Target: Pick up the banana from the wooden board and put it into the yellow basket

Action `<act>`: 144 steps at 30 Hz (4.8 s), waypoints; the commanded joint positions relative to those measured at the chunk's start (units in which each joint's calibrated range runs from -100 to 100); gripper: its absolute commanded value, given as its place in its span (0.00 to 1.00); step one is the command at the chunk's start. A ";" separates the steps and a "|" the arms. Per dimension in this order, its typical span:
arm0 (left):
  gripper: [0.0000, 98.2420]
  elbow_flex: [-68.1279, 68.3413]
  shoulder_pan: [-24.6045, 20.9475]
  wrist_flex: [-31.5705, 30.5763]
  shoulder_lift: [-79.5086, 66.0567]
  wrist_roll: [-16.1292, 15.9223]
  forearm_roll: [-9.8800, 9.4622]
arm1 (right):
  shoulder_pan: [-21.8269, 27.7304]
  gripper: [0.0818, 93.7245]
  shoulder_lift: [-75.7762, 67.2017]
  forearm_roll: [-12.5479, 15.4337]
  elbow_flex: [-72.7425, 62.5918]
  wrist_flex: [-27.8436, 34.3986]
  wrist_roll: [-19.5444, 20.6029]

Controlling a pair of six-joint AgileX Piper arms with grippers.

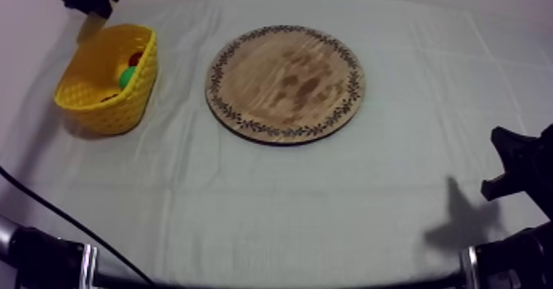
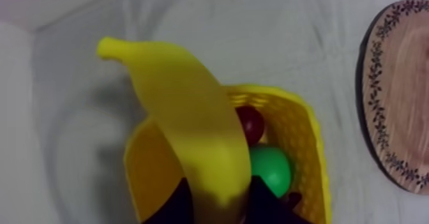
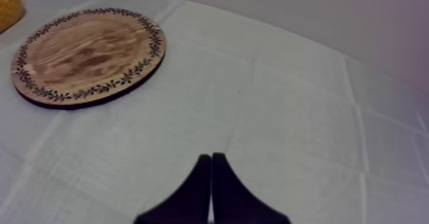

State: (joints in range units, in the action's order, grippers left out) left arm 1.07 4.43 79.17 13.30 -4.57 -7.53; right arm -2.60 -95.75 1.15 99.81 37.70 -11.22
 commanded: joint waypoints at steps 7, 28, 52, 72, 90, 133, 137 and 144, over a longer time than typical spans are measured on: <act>0.16 3.60 -1.36 0.12 3.16 2.03 -0.27 | 0.00 0.00 0.00 0.00 -0.03 -0.04 0.01; 0.17 7.16 -1.50 0.05 3.77 1.97 -0.30 | 0.00 0.00 0.00 0.00 -0.03 -0.04 0.01; 0.69 7.84 -2.33 2.67 -0.20 3.53 -1.12 | 0.00 0.00 0.00 0.00 -0.03 -0.04 0.01; 0.01 14.14 -4.23 -13.07 -27.54 1.32 4.63 | 0.00 0.00 0.00 0.00 -0.03 -0.04 0.01; 0.00 53.36 -6.67 -32.10 -75.62 4.07 7.72 | 0.00 0.00 0.00 0.00 -0.03 -0.04 0.01; 0.00 97.90 -6.51 -42.84 -113.03 2.77 5.34 | 0.00 0.00 0.00 0.00 -0.03 -0.04 0.00; 0.00 97.97 -6.50 -43.10 -113.04 3.28 5.29 | 0.00 0.00 0.00 0.00 -0.03 -0.04 0.00; 0.00 98.03 -6.51 -43.26 -113.04 4.12 5.27 | 0.00 0.00 0.00 0.00 -0.03 -0.04 0.01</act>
State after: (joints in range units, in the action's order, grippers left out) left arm 99.04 -2.05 35.98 -99.72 -0.46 -2.25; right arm -2.60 -95.75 1.15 99.81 37.65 -11.22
